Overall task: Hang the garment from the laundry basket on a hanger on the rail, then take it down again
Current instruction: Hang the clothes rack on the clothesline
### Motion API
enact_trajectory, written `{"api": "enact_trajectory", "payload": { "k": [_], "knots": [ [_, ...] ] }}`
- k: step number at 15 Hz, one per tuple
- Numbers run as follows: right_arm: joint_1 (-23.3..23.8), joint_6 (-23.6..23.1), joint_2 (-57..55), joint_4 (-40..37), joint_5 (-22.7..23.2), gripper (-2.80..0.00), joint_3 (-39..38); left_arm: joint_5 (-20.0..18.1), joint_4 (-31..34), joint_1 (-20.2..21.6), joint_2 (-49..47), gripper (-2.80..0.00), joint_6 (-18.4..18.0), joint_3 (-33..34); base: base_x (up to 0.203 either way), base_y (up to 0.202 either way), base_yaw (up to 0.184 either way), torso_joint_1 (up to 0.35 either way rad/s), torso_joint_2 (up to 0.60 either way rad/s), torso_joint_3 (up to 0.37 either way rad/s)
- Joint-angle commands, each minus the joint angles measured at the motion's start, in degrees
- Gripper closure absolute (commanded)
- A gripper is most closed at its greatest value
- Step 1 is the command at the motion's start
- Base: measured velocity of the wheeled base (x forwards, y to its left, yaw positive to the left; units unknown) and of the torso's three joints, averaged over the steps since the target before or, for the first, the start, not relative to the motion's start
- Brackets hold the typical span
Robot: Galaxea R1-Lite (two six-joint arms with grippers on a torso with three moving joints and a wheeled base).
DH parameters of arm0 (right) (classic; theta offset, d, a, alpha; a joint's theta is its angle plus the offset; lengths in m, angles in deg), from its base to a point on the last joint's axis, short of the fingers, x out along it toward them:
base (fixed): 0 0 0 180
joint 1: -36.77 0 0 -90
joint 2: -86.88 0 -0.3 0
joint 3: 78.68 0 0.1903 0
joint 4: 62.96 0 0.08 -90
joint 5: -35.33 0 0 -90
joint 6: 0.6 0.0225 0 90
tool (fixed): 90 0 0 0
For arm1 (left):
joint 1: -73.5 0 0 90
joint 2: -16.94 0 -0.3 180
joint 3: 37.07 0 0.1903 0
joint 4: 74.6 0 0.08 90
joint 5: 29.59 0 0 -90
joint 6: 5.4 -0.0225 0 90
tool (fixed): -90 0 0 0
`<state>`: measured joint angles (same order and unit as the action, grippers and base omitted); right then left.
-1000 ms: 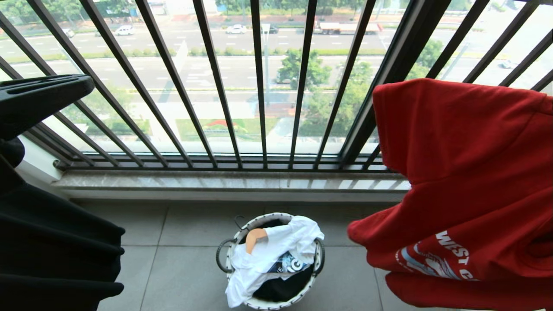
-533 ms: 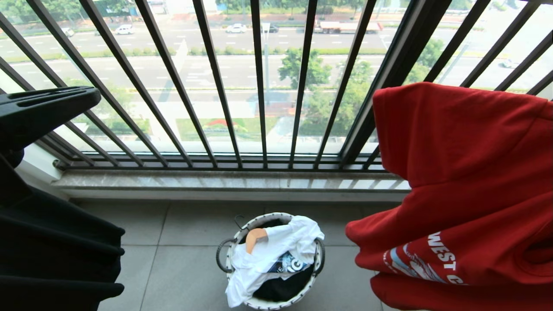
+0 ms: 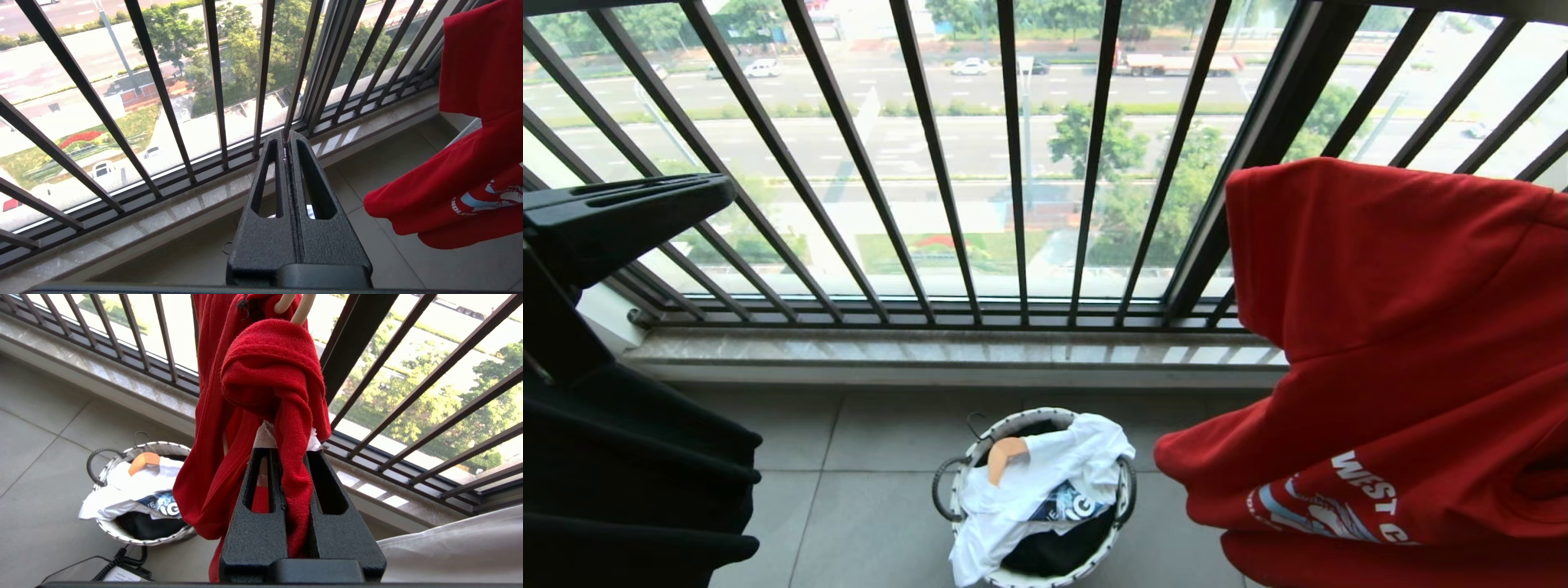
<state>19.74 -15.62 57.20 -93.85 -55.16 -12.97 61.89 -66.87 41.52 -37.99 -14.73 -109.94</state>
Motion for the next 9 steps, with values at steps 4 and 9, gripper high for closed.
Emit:
{"api": "enact_trajectory", "payload": {
  "k": [4, 9],
  "knots": [
    [0.0, -0.1, -0.3, 0.0, 0.0, 0.0, 0.2, 0.0, -0.1, 0.0, -0.3, 0.0, -0.1, -0.2, 0.0, 0.0, 0.0, 0.002, 0.0, 0.194],
    [0.0, -0.1, -0.2, -0.1, 0.0, 0.0, -0.1, 0.0, 0.1, 0.0, 0.0, 0.0, -0.2, 0.1, 0.0, 0.0, 0.0, 0.001, 0.0, 0.202]
  ]
}}
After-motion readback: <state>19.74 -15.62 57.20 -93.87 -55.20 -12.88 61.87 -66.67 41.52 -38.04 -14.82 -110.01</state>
